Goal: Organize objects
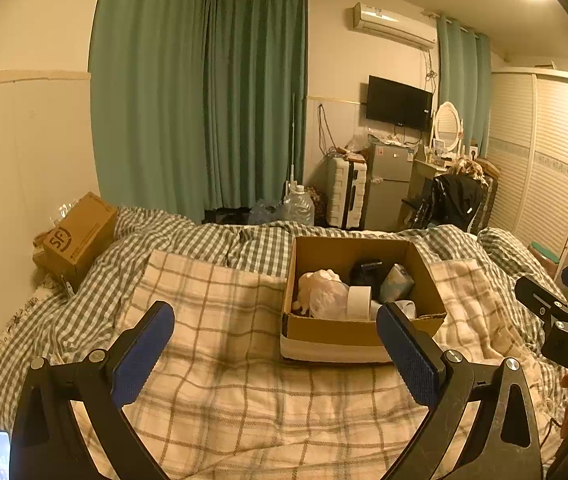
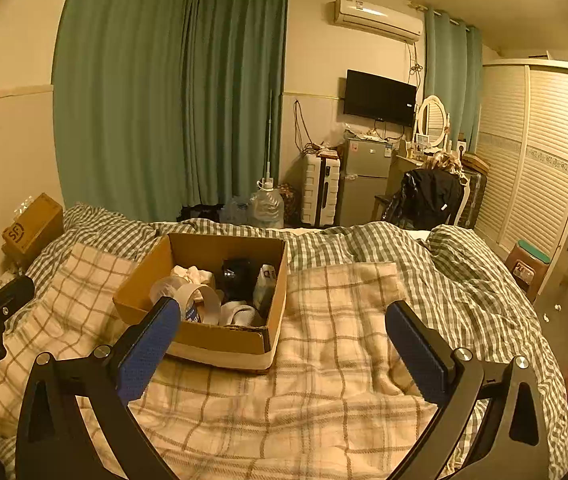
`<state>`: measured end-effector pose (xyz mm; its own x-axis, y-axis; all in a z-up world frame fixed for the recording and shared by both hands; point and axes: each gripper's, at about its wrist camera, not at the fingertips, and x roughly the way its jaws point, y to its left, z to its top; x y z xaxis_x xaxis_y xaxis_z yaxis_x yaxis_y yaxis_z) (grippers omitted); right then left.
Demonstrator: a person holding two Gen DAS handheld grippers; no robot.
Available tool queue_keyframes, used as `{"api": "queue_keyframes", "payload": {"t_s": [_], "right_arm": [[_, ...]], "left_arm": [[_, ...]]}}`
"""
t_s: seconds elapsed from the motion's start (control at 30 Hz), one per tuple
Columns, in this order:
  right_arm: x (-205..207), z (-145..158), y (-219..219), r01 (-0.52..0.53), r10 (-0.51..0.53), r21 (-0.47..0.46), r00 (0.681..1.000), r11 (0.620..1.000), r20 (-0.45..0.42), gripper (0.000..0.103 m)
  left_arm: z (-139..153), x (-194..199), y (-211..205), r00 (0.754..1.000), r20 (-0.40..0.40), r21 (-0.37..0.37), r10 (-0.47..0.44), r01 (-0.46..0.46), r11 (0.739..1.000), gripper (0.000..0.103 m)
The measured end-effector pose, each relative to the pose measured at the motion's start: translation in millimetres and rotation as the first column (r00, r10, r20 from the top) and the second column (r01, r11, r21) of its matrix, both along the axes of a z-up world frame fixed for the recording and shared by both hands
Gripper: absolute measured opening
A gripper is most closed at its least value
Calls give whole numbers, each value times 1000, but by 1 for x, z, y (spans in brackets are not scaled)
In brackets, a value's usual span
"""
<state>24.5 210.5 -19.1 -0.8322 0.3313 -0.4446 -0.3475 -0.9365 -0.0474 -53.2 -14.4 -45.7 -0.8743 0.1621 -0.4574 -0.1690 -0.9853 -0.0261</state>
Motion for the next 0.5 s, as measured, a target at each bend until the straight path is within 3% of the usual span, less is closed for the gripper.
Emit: {"api": "queue_keyframes", "payload": {"t_s": [0.5], "right_arm": [[-1, -4, 1, 1, -1, -12, 1000, 1000, 9, 103]], "left_arm": [[-5, -3, -1, 1000, 14, -5, 12, -12, 1000, 103]]}}
